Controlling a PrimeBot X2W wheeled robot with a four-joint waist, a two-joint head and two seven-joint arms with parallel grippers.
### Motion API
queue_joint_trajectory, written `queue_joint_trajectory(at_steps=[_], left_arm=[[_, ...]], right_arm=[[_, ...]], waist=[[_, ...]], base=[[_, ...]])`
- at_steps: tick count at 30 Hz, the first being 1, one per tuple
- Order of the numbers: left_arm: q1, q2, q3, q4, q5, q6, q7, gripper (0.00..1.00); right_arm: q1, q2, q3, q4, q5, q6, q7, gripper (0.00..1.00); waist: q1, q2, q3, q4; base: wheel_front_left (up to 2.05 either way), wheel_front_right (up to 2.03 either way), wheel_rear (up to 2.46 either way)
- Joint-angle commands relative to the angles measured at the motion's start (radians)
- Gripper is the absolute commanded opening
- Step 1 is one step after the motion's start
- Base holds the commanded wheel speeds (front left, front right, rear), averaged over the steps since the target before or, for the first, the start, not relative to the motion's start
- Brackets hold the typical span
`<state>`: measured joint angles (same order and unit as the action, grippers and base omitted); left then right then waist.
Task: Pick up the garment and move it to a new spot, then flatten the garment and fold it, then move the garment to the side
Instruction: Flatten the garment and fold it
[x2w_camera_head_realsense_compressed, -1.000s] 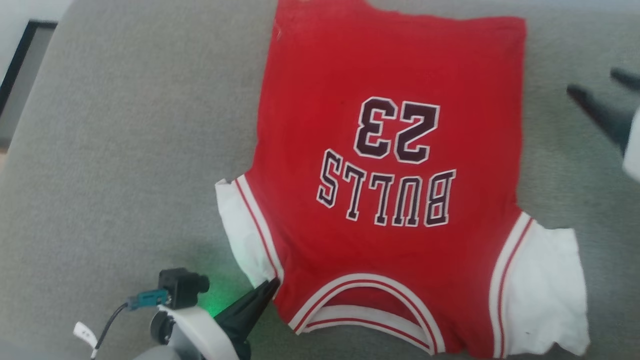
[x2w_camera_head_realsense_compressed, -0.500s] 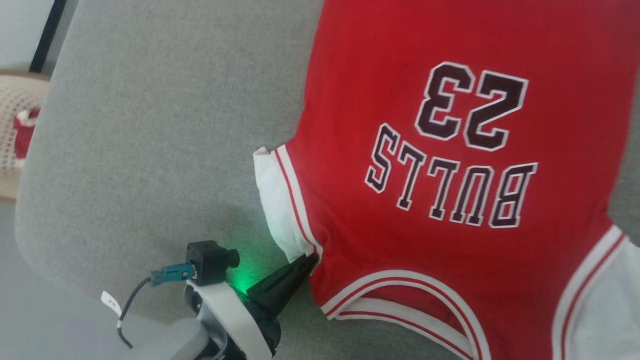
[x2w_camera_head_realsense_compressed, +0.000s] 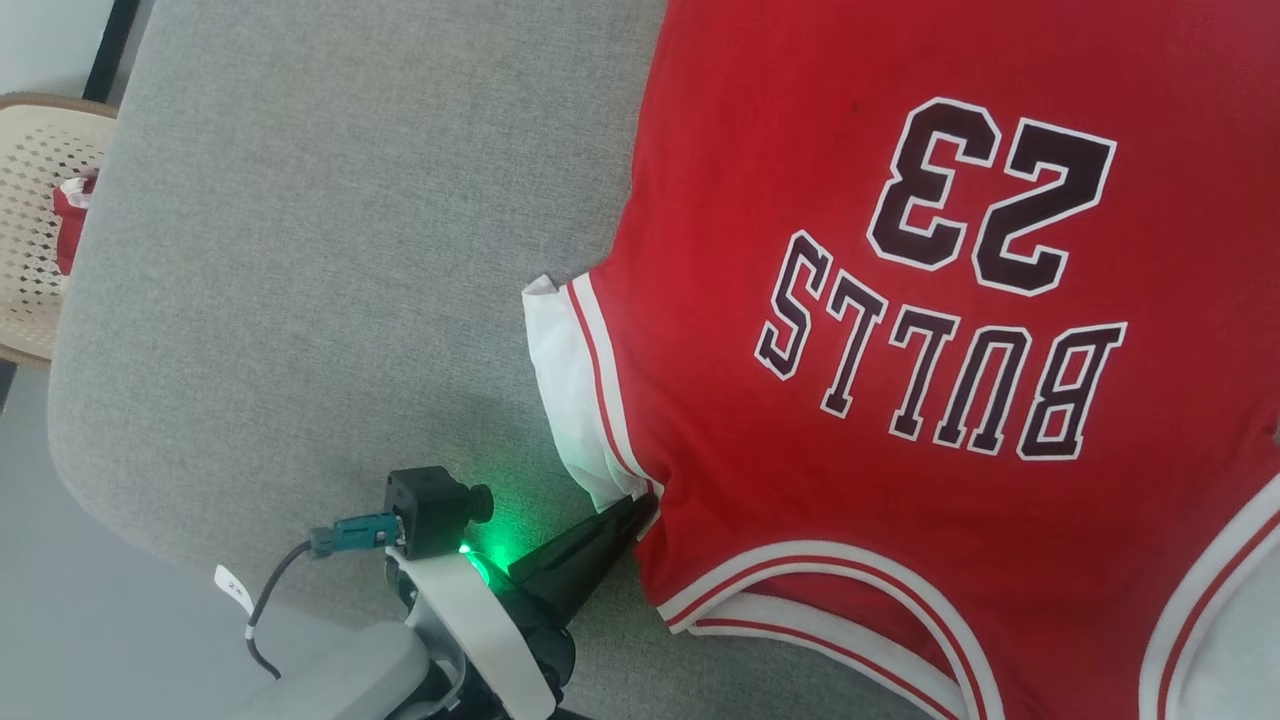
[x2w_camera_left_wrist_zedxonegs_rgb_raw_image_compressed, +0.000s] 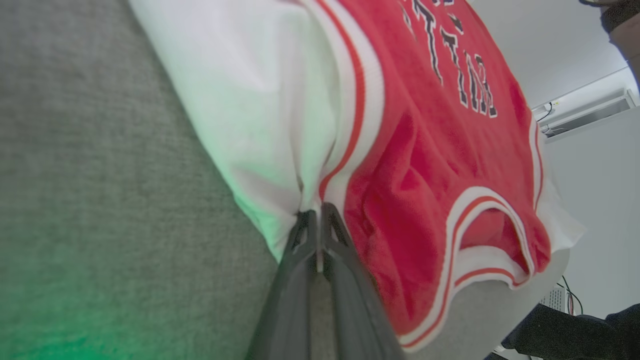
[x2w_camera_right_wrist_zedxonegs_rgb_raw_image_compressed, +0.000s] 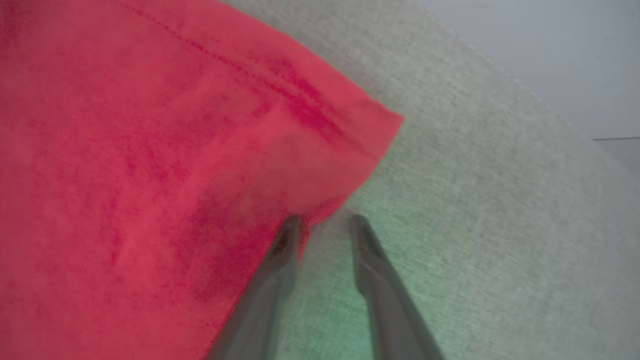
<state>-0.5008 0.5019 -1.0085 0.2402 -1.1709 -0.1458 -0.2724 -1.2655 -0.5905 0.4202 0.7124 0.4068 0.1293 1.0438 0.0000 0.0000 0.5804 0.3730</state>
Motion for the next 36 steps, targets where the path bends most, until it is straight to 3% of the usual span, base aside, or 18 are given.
queue_joint_trajectory(at_steps=[1,8,14,21,27,31,36], left_arm=[[-0.037,-0.019,0.009,0.054,-0.008,0.028,0.015,0.0],[-0.029,-0.011,0.031,0.058,0.001,0.028,0.014,0.0],[0.031,0.028,0.062,0.055,0.001,0.026,0.009,0.0],[0.117,0.061,0.103,0.04,-0.011,0.017,0.008,0.0],[0.179,0.088,0.142,0.033,-0.014,0.017,0.008,0.0],[0.211,0.1,0.165,0.03,-0.012,0.017,0.008,0.0],[0.241,0.102,0.196,0.033,-0.002,0.017,0.008,0.0]], right_arm=[[0.04,0.01,0.013,0.023,0.007,0.002,-0.005,0.0],[0.033,0.0,0.021,0.024,0.052,0.001,-0.096,0.0],[0.133,-0.047,0.078,-0.086,0.195,0.001,-0.165,0.0],[0.403,-0.182,0.107,-0.359,0.408,0.001,-0.171,0.0],[0.688,-0.283,0.067,-0.58,0.505,0.001,-0.182,0.0],[0.869,-0.307,0.03,-0.695,0.522,0.001,-0.19,0.0],[1.078,-0.279,-0.019,-0.803,0.47,0.001,-0.202,0.0]], waist=[[0.0,0.0,0.0,-0.001],[0.0,0.0,-0.032,-0.023],[0.0,0.0,-0.126,-0.061],[0.0,0.0,-0.242,-0.129],[0.0,0.0,-0.308,-0.186],[0.0,0.0,-0.335,-0.215],[0.0,0.0,-0.356,-0.241]], base=[[0.0,0.0,0.0],[0.0,0.0,0.0],[0.0,0.0,0.0],[0.0,0.0,0.0],[0.0,0.0,0.0],[0.0,0.0,0.0],[0.0,0.0,0.0]])
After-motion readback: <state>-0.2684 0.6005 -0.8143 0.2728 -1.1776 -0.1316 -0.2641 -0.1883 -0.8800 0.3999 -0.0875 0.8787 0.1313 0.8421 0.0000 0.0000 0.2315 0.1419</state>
